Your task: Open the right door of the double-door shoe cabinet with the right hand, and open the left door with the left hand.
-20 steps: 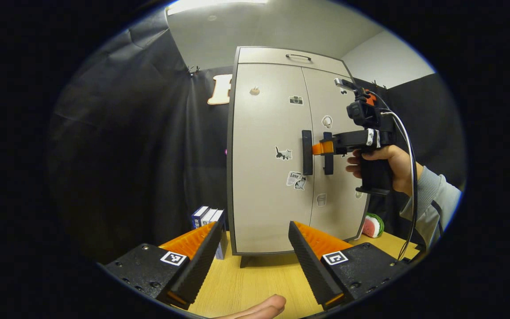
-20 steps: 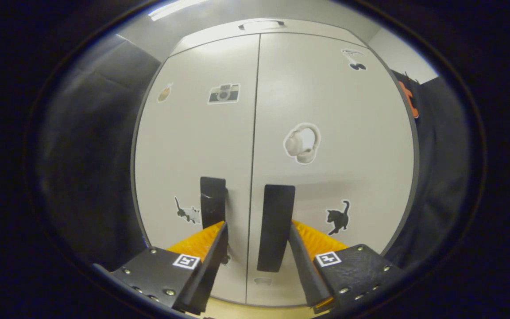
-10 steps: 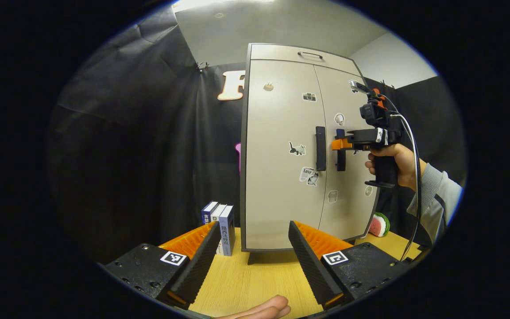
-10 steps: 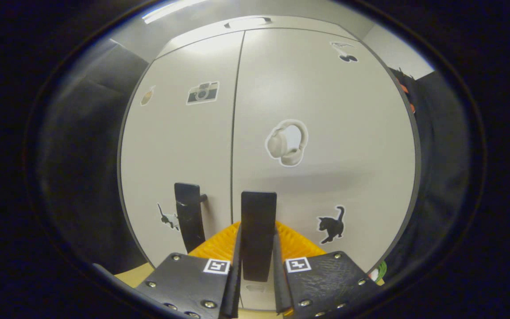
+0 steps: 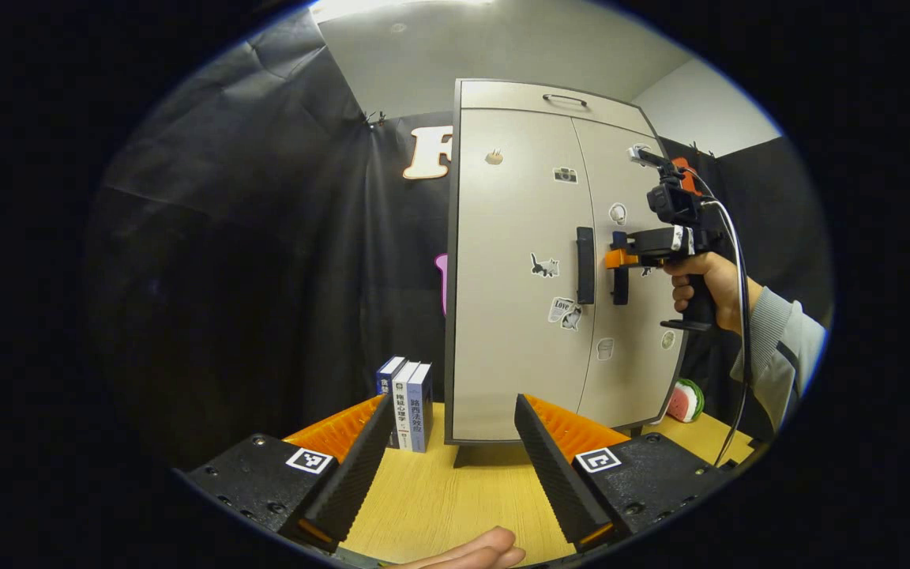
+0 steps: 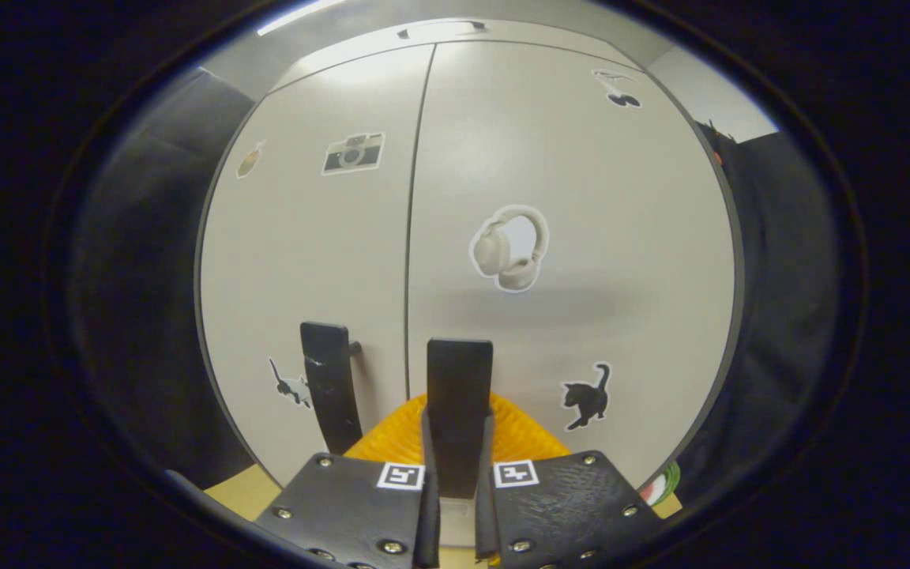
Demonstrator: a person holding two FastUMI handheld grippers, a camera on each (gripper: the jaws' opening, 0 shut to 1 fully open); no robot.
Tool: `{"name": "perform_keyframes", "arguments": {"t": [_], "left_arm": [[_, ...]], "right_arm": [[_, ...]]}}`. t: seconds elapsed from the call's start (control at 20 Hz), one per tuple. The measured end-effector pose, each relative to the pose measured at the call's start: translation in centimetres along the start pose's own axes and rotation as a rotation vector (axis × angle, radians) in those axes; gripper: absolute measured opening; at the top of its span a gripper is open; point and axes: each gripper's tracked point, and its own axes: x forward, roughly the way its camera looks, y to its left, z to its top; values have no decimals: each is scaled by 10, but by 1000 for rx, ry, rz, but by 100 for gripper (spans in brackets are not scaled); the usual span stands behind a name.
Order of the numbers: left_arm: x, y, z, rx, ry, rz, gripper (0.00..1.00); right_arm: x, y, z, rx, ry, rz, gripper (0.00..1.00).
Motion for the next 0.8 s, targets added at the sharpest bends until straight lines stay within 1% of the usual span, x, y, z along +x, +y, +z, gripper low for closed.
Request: {"name": "perform_keyframes", "arguments": {"t": [0.1, 0.15, 0.5, 0.65, 0.7, 0.75, 0.8], "left_arm": [[-16, 1, 0, 16, 0, 6, 96], [-21, 1, 1, 25, -1, 9, 96], [-50, -18, 18, 56, -31, 4, 96], [-59, -30, 23, 62, -40, -6, 96], [-62, -32, 24, 64, -42, -6, 94], [-65, -35, 26, 66, -46, -7, 96], [-67, -38, 27, 66, -49, -9, 95]], "right_arm": [[-4, -2, 0, -4, 12, -15, 18], [-5, -1, 0, -1, 19, -10, 18], [-36, -4, -2, 14, 28, 74, 18], [-51, -9, -3, 4, 30, 97, 18], [-60, -12, -3, 5, 32, 105, 18], [-67, -14, -3, 6, 34, 110, 18], [-75, -18, -4, 5, 35, 115, 18]]}}
